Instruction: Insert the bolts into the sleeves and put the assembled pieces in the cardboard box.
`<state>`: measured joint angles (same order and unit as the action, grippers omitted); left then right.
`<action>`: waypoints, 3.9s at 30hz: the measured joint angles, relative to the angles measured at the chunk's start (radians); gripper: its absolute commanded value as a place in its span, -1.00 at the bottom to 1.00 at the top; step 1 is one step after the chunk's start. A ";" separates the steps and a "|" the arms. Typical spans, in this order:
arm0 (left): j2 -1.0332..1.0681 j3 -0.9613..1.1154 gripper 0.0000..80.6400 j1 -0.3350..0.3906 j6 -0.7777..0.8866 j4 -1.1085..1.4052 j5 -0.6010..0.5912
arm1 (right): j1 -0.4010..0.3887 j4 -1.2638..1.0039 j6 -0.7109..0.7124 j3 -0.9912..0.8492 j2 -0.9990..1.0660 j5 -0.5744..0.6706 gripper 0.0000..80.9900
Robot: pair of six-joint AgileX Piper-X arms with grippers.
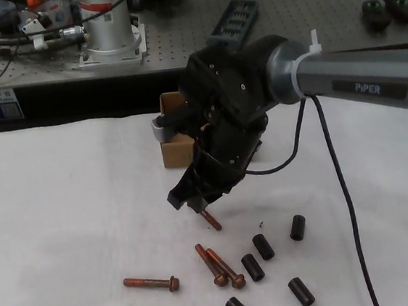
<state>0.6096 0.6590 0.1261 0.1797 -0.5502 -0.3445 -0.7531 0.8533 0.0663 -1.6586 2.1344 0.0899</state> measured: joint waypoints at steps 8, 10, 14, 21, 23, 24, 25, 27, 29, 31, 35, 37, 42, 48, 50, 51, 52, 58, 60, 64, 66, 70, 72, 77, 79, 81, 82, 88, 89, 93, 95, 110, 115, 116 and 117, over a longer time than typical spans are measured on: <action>0.000 0.000 -0.92 0.000 0.000 0.000 -0.002 | -0.013 -0.006 0.004 -0.004 0.059 -0.028 -0.33; 0.000 0.000 -0.92 0.000 0.000 0.000 -0.002 | -0.015 -0.006 0.002 -0.007 0.063 -0.030 -0.33; 0.000 0.000 -0.92 0.000 0.000 0.000 -0.002 | -0.015 -0.024 0.002 -0.020 0.073 -0.031 -0.39; 0.000 0.000 -0.92 0.000 0.000 0.000 -0.002 | -0.015 -0.082 -0.002 -0.024 0.073 -0.033 -0.48; 0.000 0.000 -0.92 0.000 0.000 0.000 -0.002 | -0.015 -0.092 -0.002 -0.024 0.073 -0.036 -0.48; 0.000 0.000 -0.92 0.000 0.000 0.000 -0.002 | -0.015 -0.092 -0.004 -0.024 0.073 -0.040 -0.47; 0.000 0.000 -0.92 0.000 0.000 0.000 -0.002 | -0.015 -0.094 -0.004 -0.024 0.073 -0.042 -0.47; 0.000 0.000 -0.92 0.000 0.000 0.000 -0.002 | -0.015 -0.094 -0.004 -0.024 0.073 -0.054 -0.47; 0.000 0.000 -0.92 0.000 0.000 0.000 -0.002 | -0.015 -0.094 -0.004 -0.024 0.073 -0.058 -0.47; 0.000 0.000 -0.92 0.000 0.000 0.000 -0.002 | -0.015 -0.094 -0.004 -0.024 0.073 -0.057 -0.47; 0.000 0.000 -0.92 0.000 0.000 0.000 -0.004 | -0.015 -0.058 -0.004 -0.029 0.096 -0.057 -0.47; 0.000 0.000 -0.92 0.000 0.000 0.000 -0.004 | -0.015 -0.051 -0.004 -0.034 0.100 -0.057 -0.47; 0.000 0.000 -0.92 0.000 0.000 0.000 -0.004 | -0.015 -0.050 -0.004 -0.034 0.100 -0.060 -0.47; 0.000 0.000 -0.92 0.000 0.000 0.000 -0.010 | -0.015 -0.048 -0.016 -0.034 0.100 -0.060 -0.47; 0.000 0.000 -0.92 0.000 0.000 0.000 -0.010 | -0.015 -0.040 -0.021 -0.040 0.100 -0.060 -0.49; 0.000 0.000 -0.92 0.000 0.000 0.000 -0.010 | -0.015 -0.036 -0.021 -0.040 0.100 -0.064 -0.52; 0.000 0.000 -0.92 0.000 0.000 0.000 -0.010 | -0.015 -0.033 -0.021 -0.040 0.100 -0.071 -0.59; 0.000 0.000 -0.92 0.000 0.000 0.000 -0.010 | -0.017 -0.006 -0.027 -0.058 0.100 -0.096 -0.91; 0.000 0.000 -0.92 0.000 0.000 0.000 -0.010 | -0.016 0.002 -0.027 -0.063 0.102 -0.101 -0.94; 0.000 0.000 -0.92 0.000 0.000 0.000 -0.010 | -0.016 0.005 -0.027 -0.072 0.108 -0.103 -0.94; 0.000 0.000 -0.92 0.000 0.000 0.000 -0.010 | -0.016 0.007 -0.027 -0.077 0.108 -0.104 -0.94; 0.000 0.000 -0.92 0.000 0.000 0.000 -0.010 | -0.016 0.007 -0.027 -0.092 0.108 -0.090 -0.94; 0.000 0.000 -0.92 0.000 0.000 0.000 -0.010 | -0.016 0.003 -0.027 -0.105 0.108 -0.066 -0.94; 0.000 0.000 -0.92 0.000 0.000 0.000 -0.010 | -0.016 -0.019 -0.027 -0.133 0.067 -0.006 -0.94; 0.000 0.000 -0.92 0.000 0.000 -0.011 -0.010 | -0.016 -0.019 -0.027 -0.133 0.027 0.007 -0.94; 0.000 0.000 -0.92 0.000 0.000 -0.036 -0.010 | -0.016 -0.019 -0.027 -0.133 -0.047 0.020 -0.94; 0.000 0.000 -0.92 0.000 0.000 -0.047 -0.010 | -0.016 -0.019 -0.027 -0.133 -0.076 0.022 -0.94; 0.000 0.000 -0.92 0.000 0.000 -0.103 -0.010 | -0.016 -0.021 -0.027 -0.137 -0.220 0.026 -0.94; 0.000 0.000 -0.92 0.000 0.000 -0.103 -0.010 | -0.016 -0.025 -0.020 -0.139 -0.250 0.026 -0.94; 0.000 0.000 -0.92 0.000 0.000 -0.103 -0.027 | 0.001 -0.025 -0.013 -0.144 -0.369 0.030 -0.94; 0.000 0.000 -0.92 0.000 0.000 -0.103 -0.038 | 0.015 -0.008 -0.010 -0.143 -0.408 0.030 -0.94; 0.000 0.000 -0.92 0.000 0.007 -0.103 -0.087 | 0.051 0.111 0.010 -0.134 -0.558 0.032 -0.94; 0.000 0.000 -0.92 0.021 0.030 -0.096 -0.104 | 0.054 0.129 0.026 -0.134 -0.566 0.032 -0.94; 0.000 0.000 -0.92 0.038 0.030 -0.086 -0.104 | 0.055 0.130 0.026 -0.134 -0.567 0.032 -0.94; 0.000 0.000 -0.92 0.050 0.030 -0.078 -0.100 | 0.057 0.135 0.028 -0.134 -0.569 0.032 -0.94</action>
<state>0.6096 0.6590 0.1764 0.2100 -0.6281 -0.4447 -0.6957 0.9885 0.0943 -1.7923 1.5654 0.1221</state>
